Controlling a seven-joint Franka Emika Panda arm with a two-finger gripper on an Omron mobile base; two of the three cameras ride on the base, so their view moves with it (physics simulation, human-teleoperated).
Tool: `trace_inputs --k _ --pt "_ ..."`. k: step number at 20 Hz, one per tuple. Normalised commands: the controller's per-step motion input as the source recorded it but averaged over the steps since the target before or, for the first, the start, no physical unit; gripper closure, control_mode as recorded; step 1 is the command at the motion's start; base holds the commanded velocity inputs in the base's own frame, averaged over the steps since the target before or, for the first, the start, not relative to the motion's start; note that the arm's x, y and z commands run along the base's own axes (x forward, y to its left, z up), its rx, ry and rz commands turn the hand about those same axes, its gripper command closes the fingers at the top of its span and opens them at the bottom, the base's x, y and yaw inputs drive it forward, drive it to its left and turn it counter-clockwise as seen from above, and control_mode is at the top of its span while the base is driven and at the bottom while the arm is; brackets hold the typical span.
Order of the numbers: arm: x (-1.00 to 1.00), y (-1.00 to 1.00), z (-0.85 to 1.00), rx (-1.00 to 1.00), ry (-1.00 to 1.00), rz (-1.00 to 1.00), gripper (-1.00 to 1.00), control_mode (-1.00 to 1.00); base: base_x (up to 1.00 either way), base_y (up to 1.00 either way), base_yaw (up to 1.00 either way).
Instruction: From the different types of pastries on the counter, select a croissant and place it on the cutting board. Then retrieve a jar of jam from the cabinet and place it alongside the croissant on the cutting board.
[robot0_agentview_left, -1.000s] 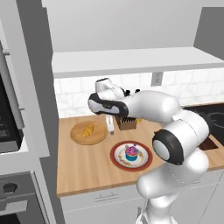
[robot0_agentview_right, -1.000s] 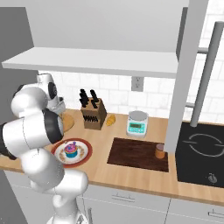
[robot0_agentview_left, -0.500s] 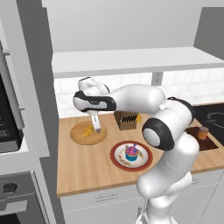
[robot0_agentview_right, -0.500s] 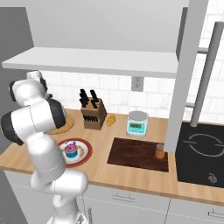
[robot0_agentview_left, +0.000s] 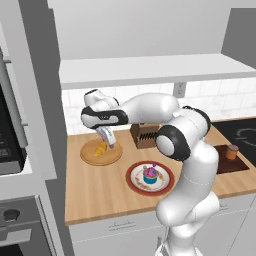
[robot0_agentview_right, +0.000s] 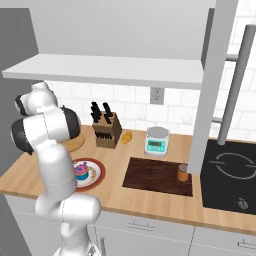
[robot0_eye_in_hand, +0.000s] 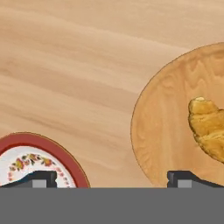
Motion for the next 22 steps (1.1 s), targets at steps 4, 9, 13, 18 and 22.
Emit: trace_inputs --k 4,9,13,18,22 --pt "0.66 0.00 -0.14 0.08 0.00 0.33 -1.00 -1.00 0.00 0.00 0.00" --pt "0.66 0.00 -0.13 0.09 0.00 0.33 -1.00 -1.00 0.00 0.00 0.00" --pt "0.59 0.04 -0.11 0.10 0.00 0.34 -1.00 -1.00 0.00 0.00 0.00" --pt "0.33 0.29 -0.05 0.07 0.01 0.27 -1.00 -1.00 0.00 0.00 0.00" --pt "0.00 0.35 -0.13 0.03 0.05 0.04 -1.00 -1.00 0.00 0.00 0.00"
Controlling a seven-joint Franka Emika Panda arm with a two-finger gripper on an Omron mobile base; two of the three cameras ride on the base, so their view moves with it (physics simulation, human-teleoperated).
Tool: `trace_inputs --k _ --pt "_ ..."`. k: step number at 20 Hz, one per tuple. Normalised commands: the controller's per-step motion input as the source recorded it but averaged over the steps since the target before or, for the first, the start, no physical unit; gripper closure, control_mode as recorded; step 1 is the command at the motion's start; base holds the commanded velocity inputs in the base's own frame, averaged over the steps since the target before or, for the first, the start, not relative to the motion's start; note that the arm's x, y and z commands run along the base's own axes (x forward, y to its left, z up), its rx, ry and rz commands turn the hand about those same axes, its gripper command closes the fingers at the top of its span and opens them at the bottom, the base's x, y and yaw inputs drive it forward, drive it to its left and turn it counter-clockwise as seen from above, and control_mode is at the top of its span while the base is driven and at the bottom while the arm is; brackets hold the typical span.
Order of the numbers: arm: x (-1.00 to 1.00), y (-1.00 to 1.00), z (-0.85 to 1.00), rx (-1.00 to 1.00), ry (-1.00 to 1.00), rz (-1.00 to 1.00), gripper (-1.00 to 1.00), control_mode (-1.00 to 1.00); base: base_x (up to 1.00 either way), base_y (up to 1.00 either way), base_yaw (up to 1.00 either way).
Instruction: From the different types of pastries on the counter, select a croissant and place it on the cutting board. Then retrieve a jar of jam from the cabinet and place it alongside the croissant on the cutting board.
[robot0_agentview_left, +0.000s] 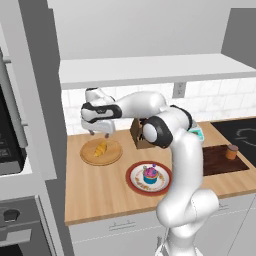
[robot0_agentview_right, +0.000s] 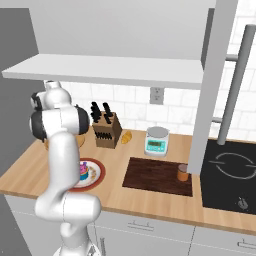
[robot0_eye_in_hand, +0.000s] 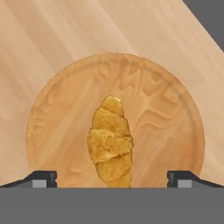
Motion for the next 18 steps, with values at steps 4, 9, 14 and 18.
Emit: trace_inputs --k 4,9,14,18 --pt "0.00 0.11 -0.39 0.01 0.01 0.01 -1.00 -1.00 0.00 0.00 0.00" --pt "0.00 0.00 -0.66 0.00 -0.02 0.00 -1.00 -1.00 0.00 0.00 0.00" --pt "0.00 0.00 -0.45 0.00 -0.03 0.00 -1.00 -1.00 0.00 0.00 0.00" --pt "0.02 0.00 -0.37 0.00 -0.05 0.00 -1.00 -1.00 0.00 0.00 0.00"
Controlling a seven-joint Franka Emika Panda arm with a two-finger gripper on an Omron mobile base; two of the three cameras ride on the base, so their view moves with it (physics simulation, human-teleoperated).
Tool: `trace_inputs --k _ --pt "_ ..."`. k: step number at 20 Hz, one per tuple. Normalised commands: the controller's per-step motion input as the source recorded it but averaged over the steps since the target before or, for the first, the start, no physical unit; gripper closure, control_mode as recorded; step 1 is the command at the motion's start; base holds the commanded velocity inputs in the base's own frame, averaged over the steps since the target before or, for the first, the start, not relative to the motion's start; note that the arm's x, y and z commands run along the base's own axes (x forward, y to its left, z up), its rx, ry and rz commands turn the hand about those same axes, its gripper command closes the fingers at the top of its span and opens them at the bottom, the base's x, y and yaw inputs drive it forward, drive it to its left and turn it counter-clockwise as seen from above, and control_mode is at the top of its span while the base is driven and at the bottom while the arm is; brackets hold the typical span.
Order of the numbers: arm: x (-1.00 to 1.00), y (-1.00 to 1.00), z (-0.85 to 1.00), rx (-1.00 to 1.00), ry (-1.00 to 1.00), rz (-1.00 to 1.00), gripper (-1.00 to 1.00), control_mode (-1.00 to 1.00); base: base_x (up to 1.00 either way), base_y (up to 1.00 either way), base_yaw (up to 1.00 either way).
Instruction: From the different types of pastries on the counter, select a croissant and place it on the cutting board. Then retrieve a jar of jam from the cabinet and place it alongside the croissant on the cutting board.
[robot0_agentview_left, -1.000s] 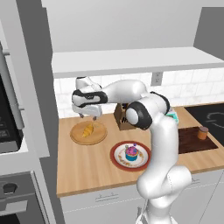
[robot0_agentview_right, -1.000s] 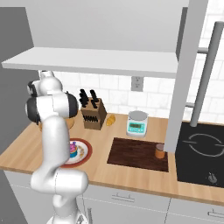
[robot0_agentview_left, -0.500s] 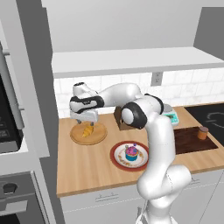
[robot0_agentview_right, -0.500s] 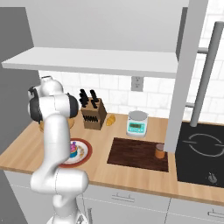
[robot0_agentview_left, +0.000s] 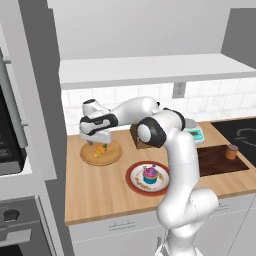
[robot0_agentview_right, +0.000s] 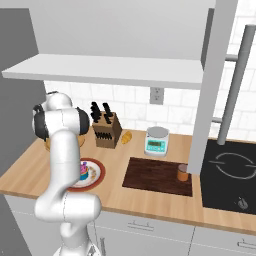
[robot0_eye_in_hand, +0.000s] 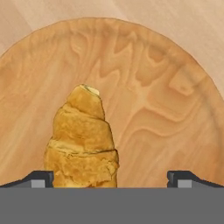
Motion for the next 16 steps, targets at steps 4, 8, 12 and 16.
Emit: trace_inputs --k 4,8,12,16 --pt "0.00 0.00 -0.22 0.02 -0.02 0.02 -1.00 -1.00 0.00 0.00 0.00" --pt "0.00 0.00 0.00 0.07 0.04 0.03 -1.00 -1.00 0.00 0.00 0.00" --pt "0.00 0.00 0.02 0.09 0.18 0.03 -1.00 -1.00 0.00 0.00 0.00" --pt "-0.01 0.00 0.00 0.04 0.16 0.07 -1.00 -1.00 0.00 0.00 0.00"
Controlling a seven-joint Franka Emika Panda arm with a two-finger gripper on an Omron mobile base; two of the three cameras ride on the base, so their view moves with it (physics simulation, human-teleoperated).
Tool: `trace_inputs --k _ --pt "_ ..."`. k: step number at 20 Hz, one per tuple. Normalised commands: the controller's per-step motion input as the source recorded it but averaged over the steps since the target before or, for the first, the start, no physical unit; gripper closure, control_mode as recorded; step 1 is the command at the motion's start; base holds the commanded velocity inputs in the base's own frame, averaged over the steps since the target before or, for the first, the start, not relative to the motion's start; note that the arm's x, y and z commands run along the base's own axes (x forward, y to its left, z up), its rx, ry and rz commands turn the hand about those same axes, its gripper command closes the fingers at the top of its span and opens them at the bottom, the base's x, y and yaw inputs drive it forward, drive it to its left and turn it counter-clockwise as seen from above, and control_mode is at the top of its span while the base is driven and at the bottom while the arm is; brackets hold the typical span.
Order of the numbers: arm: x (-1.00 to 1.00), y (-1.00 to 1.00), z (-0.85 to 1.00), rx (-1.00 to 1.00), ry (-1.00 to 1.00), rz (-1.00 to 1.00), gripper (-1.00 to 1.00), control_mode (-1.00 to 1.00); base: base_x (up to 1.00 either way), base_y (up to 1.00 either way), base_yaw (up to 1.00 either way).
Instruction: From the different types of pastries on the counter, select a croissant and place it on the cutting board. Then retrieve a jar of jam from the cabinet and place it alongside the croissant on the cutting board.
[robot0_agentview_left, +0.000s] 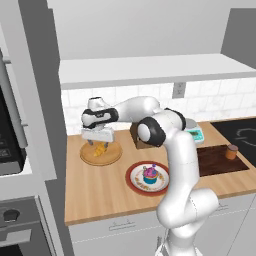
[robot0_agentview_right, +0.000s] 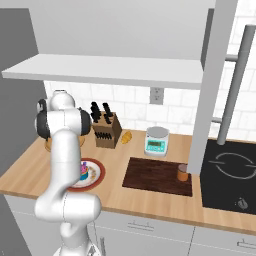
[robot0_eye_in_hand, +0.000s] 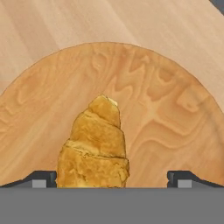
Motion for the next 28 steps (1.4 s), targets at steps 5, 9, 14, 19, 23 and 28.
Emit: trace_inputs --k 5,9,14,19,23,28 --pt "0.00 0.00 -0.04 0.00 0.00 0.04 -1.00 -1.00 0.00 0.00 0.00" --pt "-0.06 -0.02 -0.21 0.00 0.00 0.00 -1.00 -1.00 0.00 0.00 0.00" --pt "-0.23 -0.04 -0.27 0.00 0.00 0.00 -1.00 -1.00 0.00 0.00 0.00" --pt "-0.26 -0.03 -0.26 0.00 0.02 0.00 -1.00 -1.00 0.00 0.00 0.00" --pt "-0.22 0.00 -0.25 0.00 0.01 0.00 1.00 -1.00 0.00 0.00 0.00" --pt "-0.06 -0.02 0.26 0.00 0.06 -0.01 1.00 -1.00 0.00 0.00 0.00"
